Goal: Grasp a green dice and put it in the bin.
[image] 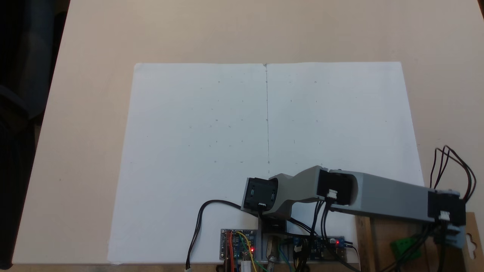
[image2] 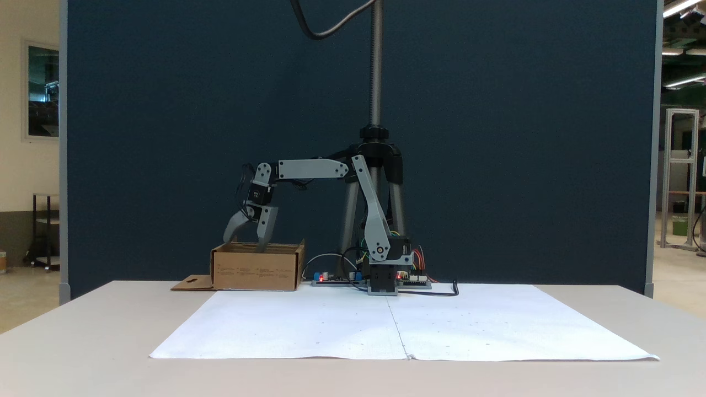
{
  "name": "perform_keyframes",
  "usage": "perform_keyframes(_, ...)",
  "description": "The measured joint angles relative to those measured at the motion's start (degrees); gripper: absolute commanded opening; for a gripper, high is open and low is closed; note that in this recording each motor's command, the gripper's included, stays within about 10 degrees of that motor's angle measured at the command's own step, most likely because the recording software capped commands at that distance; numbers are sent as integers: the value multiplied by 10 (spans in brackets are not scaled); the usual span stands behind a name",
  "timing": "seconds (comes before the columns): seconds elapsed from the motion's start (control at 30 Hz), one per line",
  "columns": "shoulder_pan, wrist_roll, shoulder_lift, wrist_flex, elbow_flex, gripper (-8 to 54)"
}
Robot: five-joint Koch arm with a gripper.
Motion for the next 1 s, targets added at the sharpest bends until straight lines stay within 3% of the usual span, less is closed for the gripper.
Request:
perform_keyframes(0.2, -82, 75, 134, -31, -16, 417)
perform_keyframes(0.33, -152, 102, 170, -32, -16, 417)
perform_keyframes(0.63, -406, 107, 194, -32, -17, 418)
perform_keyframes(0.73, -497, 107, 198, -32, -15, 444)
perform_keyframes(1.0, -725, 107, 216, -32, 83, 447)
